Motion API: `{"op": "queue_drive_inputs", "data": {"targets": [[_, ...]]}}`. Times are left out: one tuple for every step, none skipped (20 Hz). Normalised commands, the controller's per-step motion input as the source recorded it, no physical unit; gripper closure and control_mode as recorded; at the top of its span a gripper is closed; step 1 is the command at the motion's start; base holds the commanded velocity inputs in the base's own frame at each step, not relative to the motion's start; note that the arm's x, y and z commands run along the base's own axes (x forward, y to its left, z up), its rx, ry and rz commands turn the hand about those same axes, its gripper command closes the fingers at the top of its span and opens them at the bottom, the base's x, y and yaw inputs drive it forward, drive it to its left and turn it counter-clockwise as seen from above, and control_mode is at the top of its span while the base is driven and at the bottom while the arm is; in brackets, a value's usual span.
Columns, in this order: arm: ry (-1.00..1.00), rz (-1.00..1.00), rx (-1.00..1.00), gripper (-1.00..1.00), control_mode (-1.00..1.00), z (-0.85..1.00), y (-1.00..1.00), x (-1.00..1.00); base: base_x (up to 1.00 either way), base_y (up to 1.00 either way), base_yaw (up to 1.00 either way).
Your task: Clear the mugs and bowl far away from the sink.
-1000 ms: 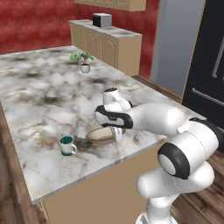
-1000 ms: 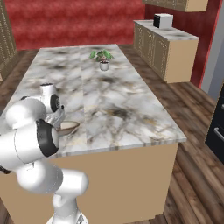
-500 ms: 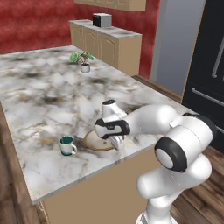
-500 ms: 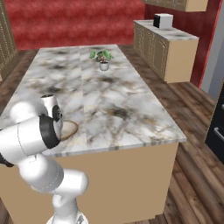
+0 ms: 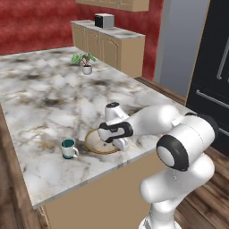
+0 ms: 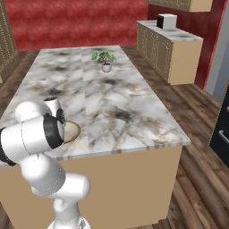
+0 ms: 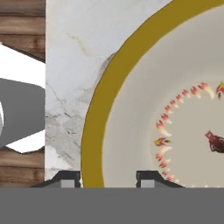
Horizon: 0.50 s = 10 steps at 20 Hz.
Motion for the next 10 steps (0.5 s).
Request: {"op": "queue_drive_inputs", "data": {"targets": [[0.00,0.08,0.01,-1.00,-1.00,0.66,0.00,-0.02,0.00,0.00,0.00],[0.00,0.09,0.01,-1.00,-1.00,0.56,0.00,-0.04,0.00,0.00,0.00],[-0.01,0.09,0.00,-1.00,-1.00,0.69,0.00,-0.29,0.00,0.00,0.00],[-0.05,0.08,0.01,-1.00,-1.00,0.78,0.00,-0.36,0.00,0.00,0.00],[-0.07,0.08,0.01,-1.00,-1.00,0.81,0.00,-0.41,0.00,0.00,0.00],[-0.10,0.07,0.01,-1.00,-1.00,0.84,0.00,-0.49,0.00,0.00,0.00],[-0.11,0.08,0.01,-1.00,-1.00,0.74,0.00,-0.56,0.00,0.00,0.00],[-0.14,0.09,0.03,-1.00,-1.00,0.62,0.00,-0.67,0.00,0.00,0.00],[-0.17,0.09,0.03,-1.00,-1.00,0.53,0.00,-0.77,0.00,0.00,0.00],[-0.19,0.09,0.02,-1.00,-1.00,0.51,0.00,-0.83,0.00,0.00,0.00]]}}
